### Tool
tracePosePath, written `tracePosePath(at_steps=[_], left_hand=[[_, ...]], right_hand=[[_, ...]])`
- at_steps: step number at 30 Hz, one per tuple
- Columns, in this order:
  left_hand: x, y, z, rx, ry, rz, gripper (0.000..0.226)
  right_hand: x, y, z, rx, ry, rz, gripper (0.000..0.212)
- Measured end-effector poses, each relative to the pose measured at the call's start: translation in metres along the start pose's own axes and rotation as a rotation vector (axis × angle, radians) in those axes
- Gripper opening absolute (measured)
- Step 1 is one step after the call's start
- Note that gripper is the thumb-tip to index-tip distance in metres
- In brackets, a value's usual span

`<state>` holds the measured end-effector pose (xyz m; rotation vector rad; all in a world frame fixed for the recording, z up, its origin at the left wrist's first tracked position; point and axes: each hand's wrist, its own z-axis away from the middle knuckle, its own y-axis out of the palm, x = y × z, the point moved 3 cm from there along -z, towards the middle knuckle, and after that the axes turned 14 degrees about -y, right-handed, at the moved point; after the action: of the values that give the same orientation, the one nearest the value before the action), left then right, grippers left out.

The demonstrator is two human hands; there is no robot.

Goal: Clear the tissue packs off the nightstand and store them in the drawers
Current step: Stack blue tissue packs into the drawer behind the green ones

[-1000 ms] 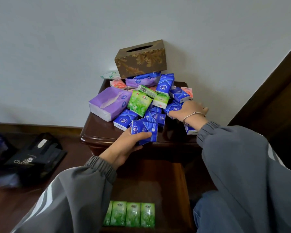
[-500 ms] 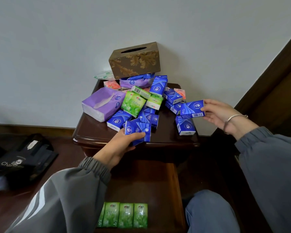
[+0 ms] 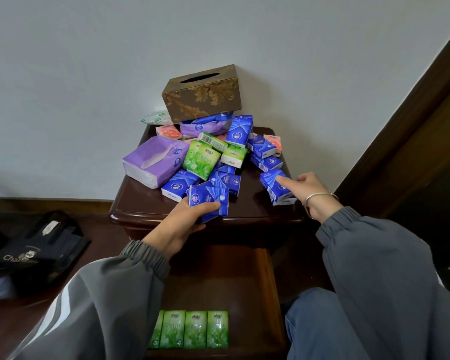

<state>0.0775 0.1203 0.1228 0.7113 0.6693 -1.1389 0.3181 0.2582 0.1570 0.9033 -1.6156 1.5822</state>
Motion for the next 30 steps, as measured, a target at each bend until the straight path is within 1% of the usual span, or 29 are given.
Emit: tracePosePath(at_steps=[1,2,5,7,9,11,13,14,16,17,18,19,20,21,23,25,26,28,30], left_hand=[[0.0,0.0,0.0,-0.001,-0.001,-0.002,0.043],[0.0,0.0,-0.001,-0.001,-0.001,-0.002,0.043],[0.001,-0.001,0.0,-0.001,-0.005,0.002,0.046],[0.002,0.0,0.002,-0.013,0.0,0.006,0.049],[0.003,0.002,0.006,-0.031,0.029,0.004,0.051],[0.006,0.005,0.012,-0.031,0.06,0.012,0.054],[0.01,0.007,0.018,-0.012,0.082,0.054,0.054],[0.013,0.007,0.023,-0.003,0.092,0.066,0.051],[0.02,0.003,0.034,0.017,0.098,0.079,0.048],[0.025,-0.002,0.04,0.042,0.098,0.087,0.048],[0.031,-0.011,0.047,0.069,0.092,0.097,0.05],[0.036,-0.023,0.054,0.093,0.083,0.113,0.05],[0.041,-0.036,0.06,0.109,0.072,0.134,0.049],[0.048,-0.053,0.065,0.109,0.056,0.161,0.048],[0.064,-0.089,0.071,0.053,0.015,0.223,0.05],[0.083,-0.123,0.073,-0.047,-0.044,0.272,0.049],[0.093,-0.136,0.073,-0.096,-0.075,0.288,0.043],[0.114,-0.153,0.07,-0.19,-0.131,0.317,0.026],[0.135,-0.162,0.062,-0.27,-0.177,0.37,0.018]], right_hand=[[0.003,0.004,-0.003,0.071,0.025,0.002,0.064],[0.006,0.008,-0.006,0.141,0.054,0.023,0.07],[0.01,0.015,-0.015,0.264,0.15,0.12,0.071],[0.013,0.017,-0.016,0.296,0.223,0.086,0.069],[0.012,0.021,-0.014,0.298,0.254,0.011,0.068],[0.009,0.025,-0.007,0.255,0.196,-0.029,0.062],[0.006,0.027,0.006,0.139,0.073,-0.076,0.055],[0.004,0.026,0.013,0.073,0.004,-0.122,0.056],[0.003,0.02,0.035,-0.038,-0.108,-0.272,0.058],[0.004,0.015,0.046,-0.063,-0.137,-0.385,0.056],[0.005,0.011,0.059,-0.045,-0.137,-0.526,0.052],[0.006,0.007,0.072,0.013,-0.118,-0.678,0.047],[0.007,0.003,0.085,0.11,-0.093,-0.809,0.043],[0.007,0.001,0.1,0.245,-0.062,-0.901,0.039],[0.002,0.004,0.132,0.558,0.016,-0.945,0.034],[-0.011,0.022,0.163,0.803,0.14,-0.872,0.031],[-0.02,0.036,0.177,0.875,0.22,-0.823,0.031],[-0.04,0.071,0.197,0.947,0.346,-0.689,0.033],[-0.062,0.112,0.202,0.931,0.407,-0.506,0.045]])
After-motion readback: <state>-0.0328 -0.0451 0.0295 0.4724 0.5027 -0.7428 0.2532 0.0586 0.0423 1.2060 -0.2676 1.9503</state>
